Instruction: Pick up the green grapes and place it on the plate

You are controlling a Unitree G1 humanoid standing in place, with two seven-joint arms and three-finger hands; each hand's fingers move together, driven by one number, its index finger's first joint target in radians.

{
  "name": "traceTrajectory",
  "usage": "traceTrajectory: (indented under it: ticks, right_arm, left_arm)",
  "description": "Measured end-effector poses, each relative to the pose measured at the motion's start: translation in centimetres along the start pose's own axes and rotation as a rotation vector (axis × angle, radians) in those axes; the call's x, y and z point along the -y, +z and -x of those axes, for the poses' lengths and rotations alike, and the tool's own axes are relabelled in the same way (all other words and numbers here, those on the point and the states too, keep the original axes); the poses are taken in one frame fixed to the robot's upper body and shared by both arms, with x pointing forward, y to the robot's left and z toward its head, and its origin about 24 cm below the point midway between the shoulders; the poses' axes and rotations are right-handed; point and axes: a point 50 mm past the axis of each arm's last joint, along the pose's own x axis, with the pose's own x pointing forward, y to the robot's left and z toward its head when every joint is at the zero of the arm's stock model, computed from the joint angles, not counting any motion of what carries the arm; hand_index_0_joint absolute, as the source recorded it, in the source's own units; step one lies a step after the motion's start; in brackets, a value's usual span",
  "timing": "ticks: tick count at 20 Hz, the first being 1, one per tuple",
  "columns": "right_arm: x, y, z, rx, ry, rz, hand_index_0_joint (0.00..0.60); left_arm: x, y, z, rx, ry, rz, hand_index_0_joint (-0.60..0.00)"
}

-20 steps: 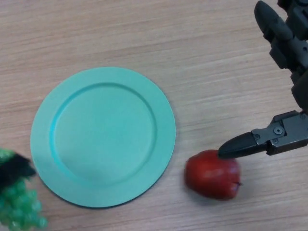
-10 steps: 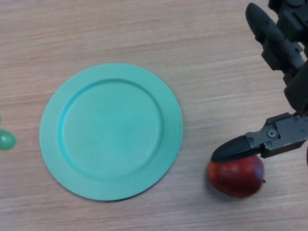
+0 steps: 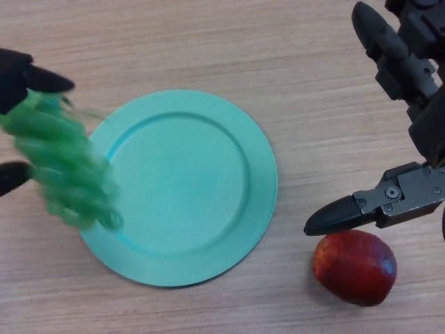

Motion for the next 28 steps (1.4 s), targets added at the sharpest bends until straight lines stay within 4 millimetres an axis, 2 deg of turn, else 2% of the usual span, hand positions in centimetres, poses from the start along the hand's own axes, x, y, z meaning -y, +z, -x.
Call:
traceTrajectory:
  ticks: [5, 9, 11, 12, 14, 18, 21, 23, 26, 28]
  right_arm:
    - [-0.1, 0.2, -0.1, 0.016, 0.002, -0.004, 0.0]
    - [-0.5, 0.1, -0.2, 0.019, 0.025, -0.018, 0.0]
    - [-0.5, 0.0, -0.2, 0.014, 0.019, -0.006, 0.0]
    - [-0.6, 0.0, -0.1, 0.013, 0.021, -0.008, 0.0]
    - [-0.8, -0.1, -0.2, 0.012, 0.036, -0.011, 0.0]
    - [-1.3, -0.2, -0.2, 0.007, 0.056, -0.004, 0.0]
    - [-1.4, -0.2, -0.2, 0.007, 0.055, 0.005, 0.0]
    - [-1.5, -0.2, -0.3, 0.004, 0.053, -0.005, 0.0]
    - [-1.6, -0.1, -0.6, -0.008, 0.059, -0.004, 0.0]
    - [-1.6, 0.0, -0.6, -0.003, 0.061, -0.003, 0.0]
  left_arm:
    - [-0.5, -0.4, 0.2, -0.019, 0.031, 0.06, 0.0]
    - [-0.9, -1.3, 0.3, -0.077, 0.132, 0.3, 0.0]
    - [-0.8, -2.1, 0.4, -0.144, 0.203, 0.544, 0.0]
    - [-0.4, -2.2, 0.6, -0.194, 0.251, 0.727, 0.0]
    - [0.4, -1.7, 0.8, -0.23, 0.242, 0.973, 0.0]
    - [0.9, -0.4, 1.2, -0.207, 0.245, 1.289, 0.0]
    - [1.2, -0.6, 1.6, -0.257, 0.271, 1.32, 0.0]
    - [1.4, -0.2, 1.6, -0.296, 0.229, 1.361, 0.0]
    - [0.8, 1.2, 1.3, -0.242, 0.171, 1.376, 0.0]
    - [0.7, 1.1, 1.2, -0.248, 0.173, 1.339, 0.0]
